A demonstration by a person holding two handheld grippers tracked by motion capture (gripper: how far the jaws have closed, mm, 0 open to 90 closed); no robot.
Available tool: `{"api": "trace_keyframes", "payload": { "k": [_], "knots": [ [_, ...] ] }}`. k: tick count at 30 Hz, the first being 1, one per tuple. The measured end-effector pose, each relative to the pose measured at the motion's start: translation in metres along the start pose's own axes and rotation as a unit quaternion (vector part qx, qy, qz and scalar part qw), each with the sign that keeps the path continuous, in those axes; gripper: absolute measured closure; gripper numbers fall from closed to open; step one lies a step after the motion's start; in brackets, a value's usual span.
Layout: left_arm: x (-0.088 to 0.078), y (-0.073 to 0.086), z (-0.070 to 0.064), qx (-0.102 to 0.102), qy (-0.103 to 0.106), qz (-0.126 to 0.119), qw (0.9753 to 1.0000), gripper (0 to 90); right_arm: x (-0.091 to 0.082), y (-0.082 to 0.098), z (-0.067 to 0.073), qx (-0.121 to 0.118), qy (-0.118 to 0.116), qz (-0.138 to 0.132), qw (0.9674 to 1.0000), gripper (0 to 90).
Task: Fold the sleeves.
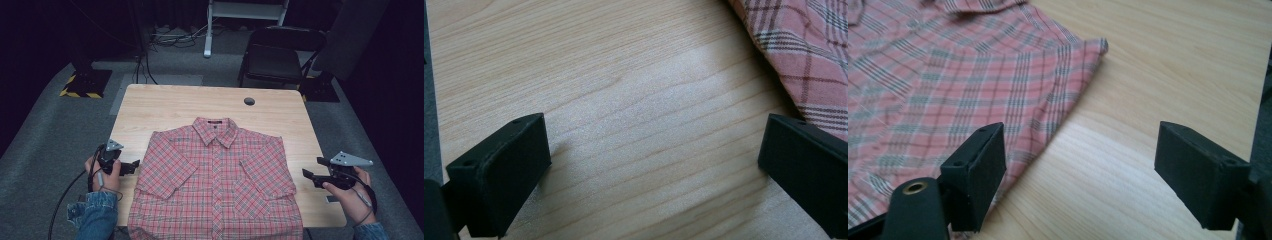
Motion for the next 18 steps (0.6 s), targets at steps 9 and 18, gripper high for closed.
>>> {"api": "trace_keyframes", "payload": {
  "k": [9,18],
  "knots": [
    [0.000,0.000,0.000,0.000,0.000,0.000,1.0000,0.3,0.013,0.035,-0.001,0.015,0.001,0.028,0.9995,20.3],
    [0.000,0.000,0.000,0.000,0.000,0.000,1.0000,0.3,0.023,0.061,0.003,0.019,0.004,0.055,0.9983,19.1]
  ]
}}
Point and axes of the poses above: each handheld gripper's, and its own axes: x roughly forward along the jaws, y roughly out of its underside, z roughly to its left, the point moved 10 cm from there along x, roughly forward along the jaws, and after that the axes turned 7 degrees about -x, right-handed, at the moved point
